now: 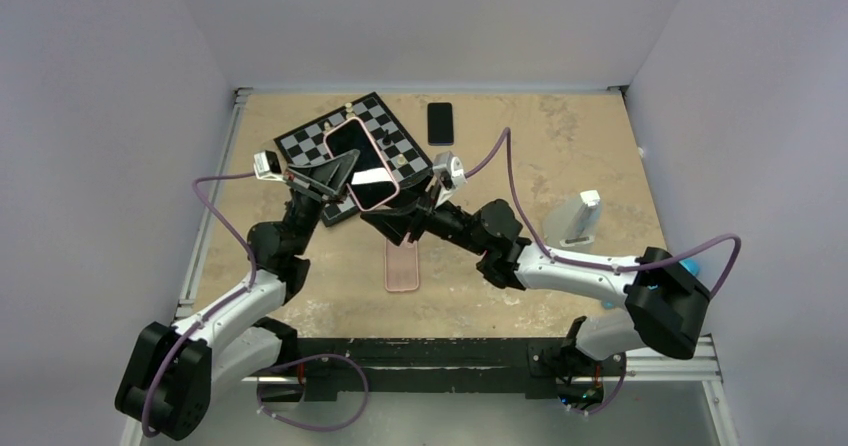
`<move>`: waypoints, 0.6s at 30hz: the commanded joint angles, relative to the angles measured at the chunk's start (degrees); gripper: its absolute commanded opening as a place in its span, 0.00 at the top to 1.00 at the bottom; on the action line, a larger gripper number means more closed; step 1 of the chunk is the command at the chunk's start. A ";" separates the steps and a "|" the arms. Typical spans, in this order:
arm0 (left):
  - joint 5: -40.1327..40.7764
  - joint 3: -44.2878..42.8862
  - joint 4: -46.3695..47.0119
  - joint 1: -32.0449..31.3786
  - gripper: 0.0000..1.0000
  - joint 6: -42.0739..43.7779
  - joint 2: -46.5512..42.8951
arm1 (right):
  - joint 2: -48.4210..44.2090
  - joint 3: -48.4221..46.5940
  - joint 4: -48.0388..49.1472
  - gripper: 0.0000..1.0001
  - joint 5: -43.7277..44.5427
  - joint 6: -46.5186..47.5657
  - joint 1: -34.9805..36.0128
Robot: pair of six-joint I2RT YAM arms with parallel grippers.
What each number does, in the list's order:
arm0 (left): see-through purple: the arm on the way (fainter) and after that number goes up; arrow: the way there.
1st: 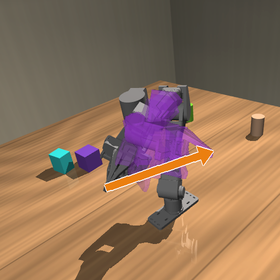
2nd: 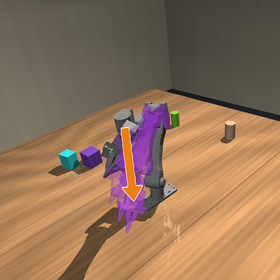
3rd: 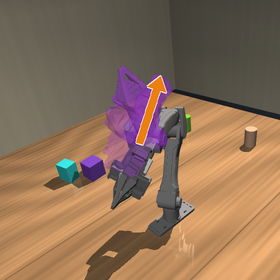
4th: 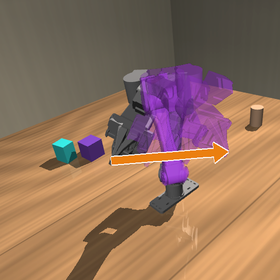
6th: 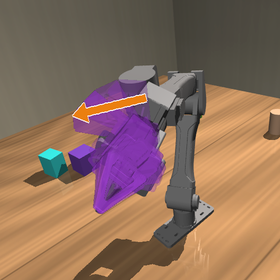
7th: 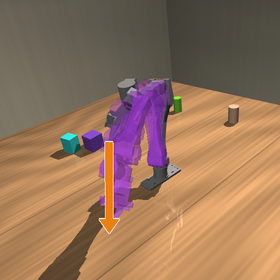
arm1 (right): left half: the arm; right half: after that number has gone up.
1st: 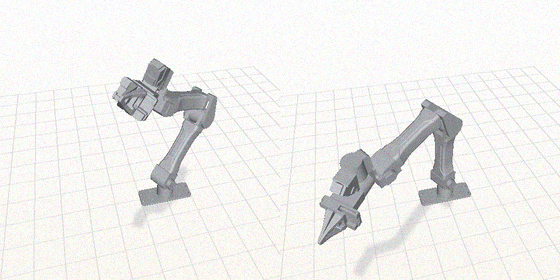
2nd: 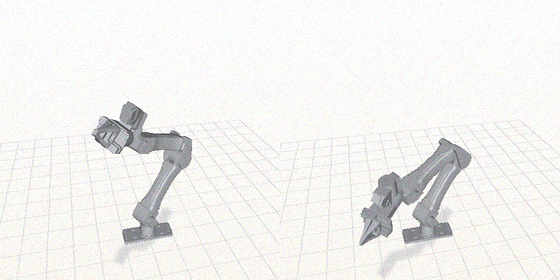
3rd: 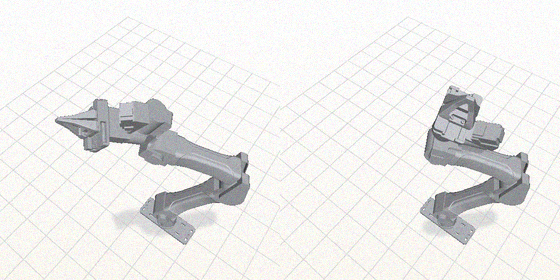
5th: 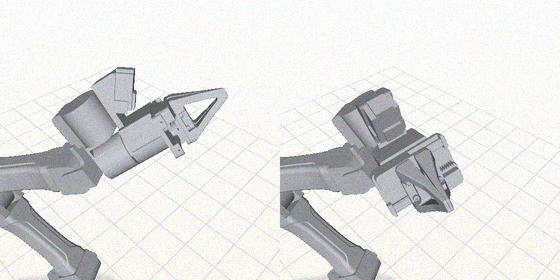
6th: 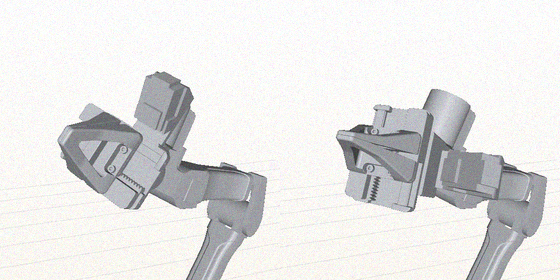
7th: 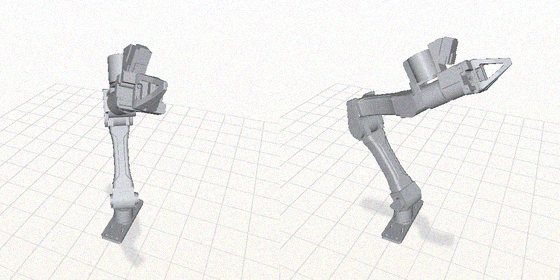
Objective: Take the phone out of the phone case
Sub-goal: Remove the phone case from the phone.
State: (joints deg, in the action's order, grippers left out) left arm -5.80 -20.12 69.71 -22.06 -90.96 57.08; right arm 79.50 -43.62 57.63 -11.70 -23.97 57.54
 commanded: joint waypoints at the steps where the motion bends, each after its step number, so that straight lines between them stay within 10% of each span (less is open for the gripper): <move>1: 0.38 -2.24 11.51 -0.17 1.00 -1.56 -1.34 | 0.23 -3.54 1.58 0.47 0.25 1.04 0.21; 13: -0.46 -3.61 5.14 -0.87 1.00 -3.04 -5.28 | 5.46 -7.67 -2.97 1.00 3.49 6.32 0.21; 18: -3.26 -5.62 -6.72 -0.87 1.00 -12.42 -10.40 | 7.10 -4.99 -2.98 1.00 8.03 19.51 0.25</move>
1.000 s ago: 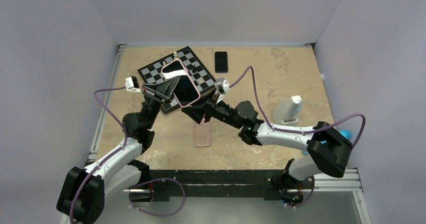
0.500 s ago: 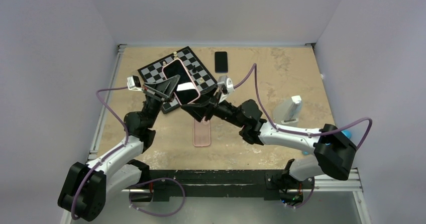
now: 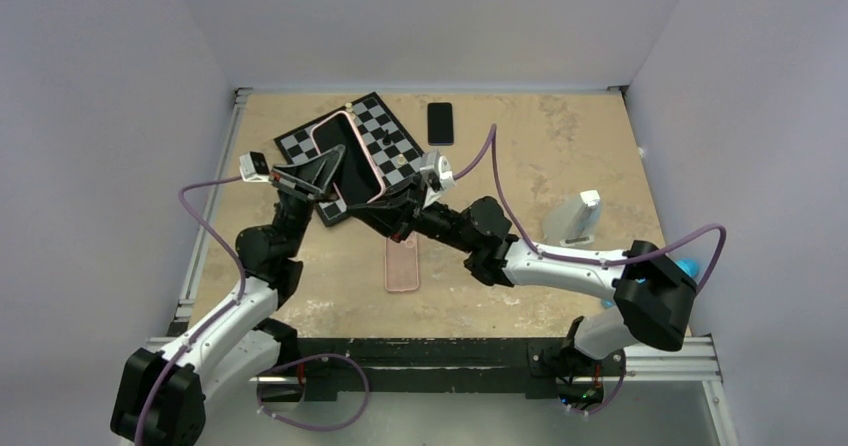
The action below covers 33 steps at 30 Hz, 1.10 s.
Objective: Take the phone out of the phone case
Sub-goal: Remove the phone case from the phone.
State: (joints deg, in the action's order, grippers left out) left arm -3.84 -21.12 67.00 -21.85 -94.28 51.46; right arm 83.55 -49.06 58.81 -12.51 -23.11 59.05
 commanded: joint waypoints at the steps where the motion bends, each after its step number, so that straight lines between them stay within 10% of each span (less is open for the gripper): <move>1: -6.15 -4.93 -6.87 -1.09 1.00 -10.52 -6.34 | 2.95 1.21 -4.12 1.00 9.35 20.62 -1.36; 11: -11.10 -5.97 -14.20 -1.09 1.00 -10.99 -12.71 | 1.09 1.37 -8.82 1.00 10.33 32.79 -2.92; 22: -11.09 -4.41 -9.30 -1.09 1.00 -8.72 -10.28 | -3.67 7.85 -5.59 1.00 5.51 23.99 -4.31; 26: -11.59 -4.41 -9.43 -0.88 1.00 -6.35 -10.16 | -6.46 4.21 -18.01 1.00 -1.49 16.03 -5.09; 33: -15.85 -9.67 -26.07 -0.18 1.00 11.70 -13.24 | -15.46 3.68 -30.33 0.32 -15.63 -2.58 -5.07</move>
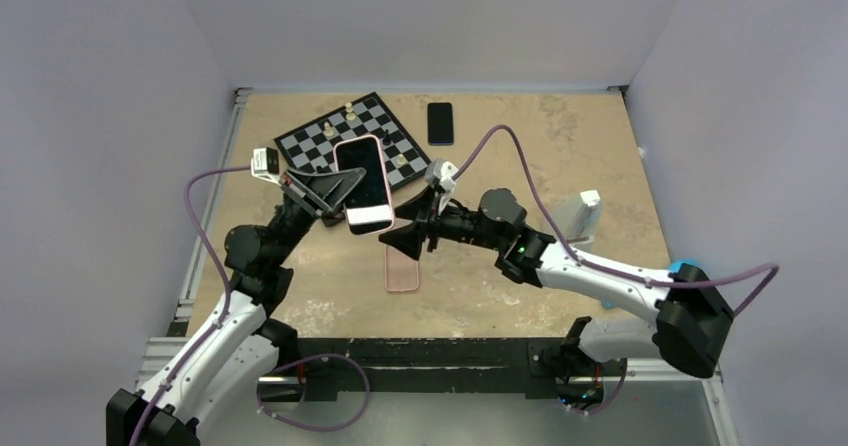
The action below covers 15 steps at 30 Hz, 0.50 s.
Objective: Take the phone out of the phone case
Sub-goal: Remove the phone case from the phone.
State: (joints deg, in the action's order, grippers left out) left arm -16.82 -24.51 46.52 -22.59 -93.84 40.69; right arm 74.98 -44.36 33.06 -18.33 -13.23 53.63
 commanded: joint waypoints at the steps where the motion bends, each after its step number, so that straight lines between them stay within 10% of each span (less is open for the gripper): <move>1: -3.07 -6.92 -7.61 0.54 1.00 13.48 -2.82 | -8.35 -0.44 -3.82 0.30 -11.60 -14.75 0.36; 15: -2.86 -9.43 -15.07 0.54 1.00 19.28 -4.35 | -5.82 -8.78 -0.07 0.49 -16.56 -25.29 0.36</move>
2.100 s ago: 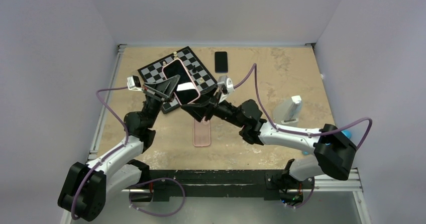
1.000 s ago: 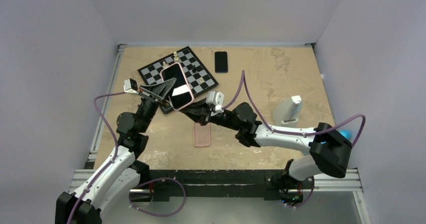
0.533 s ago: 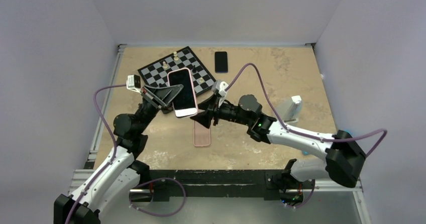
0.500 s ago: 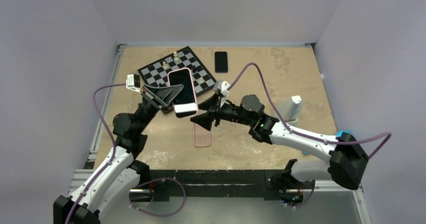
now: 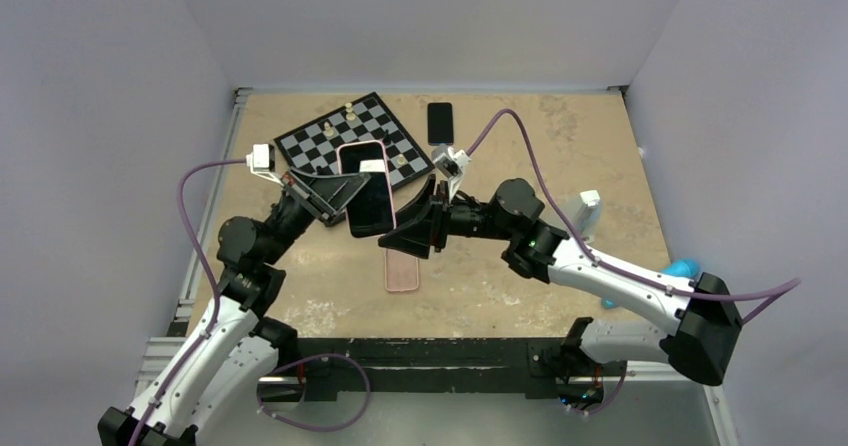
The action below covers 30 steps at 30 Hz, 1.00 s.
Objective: Take the phone out of the phone case
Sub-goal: Remove the phone case from the phone.
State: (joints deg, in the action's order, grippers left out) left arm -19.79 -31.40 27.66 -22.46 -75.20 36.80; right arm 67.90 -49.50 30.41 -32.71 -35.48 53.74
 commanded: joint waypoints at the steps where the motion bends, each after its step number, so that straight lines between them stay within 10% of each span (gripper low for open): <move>1: 0.10 -2.46 3.96 0.40 1.00 0.37 -0.56 | 1.77 -3.94 2.71 0.58 -2.08 -2.74 0.23; 9: -1.15 -2.53 3.95 0.40 1.00 -6.48 -1.35 | 5.01 -3.78 5.36 1.00 -3.08 5.38 0.12; 17: -7.70 -1.21 15.68 0.40 1.00 -25.86 2.48 | 8.18 -0.80 14.98 1.00 -3.60 24.31 -1.79; 30: -12.13 -2.40 20.11 0.40 1.00 -28.90 3.01 | 17.21 -7.41 19.01 1.00 -11.66 20.92 -7.45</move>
State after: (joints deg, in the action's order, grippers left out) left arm -22.11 -31.35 38.68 -19.49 -92.86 40.56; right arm 80.47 -54.54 53.17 -50.54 -21.98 48.25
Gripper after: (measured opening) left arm 0.190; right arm 0.256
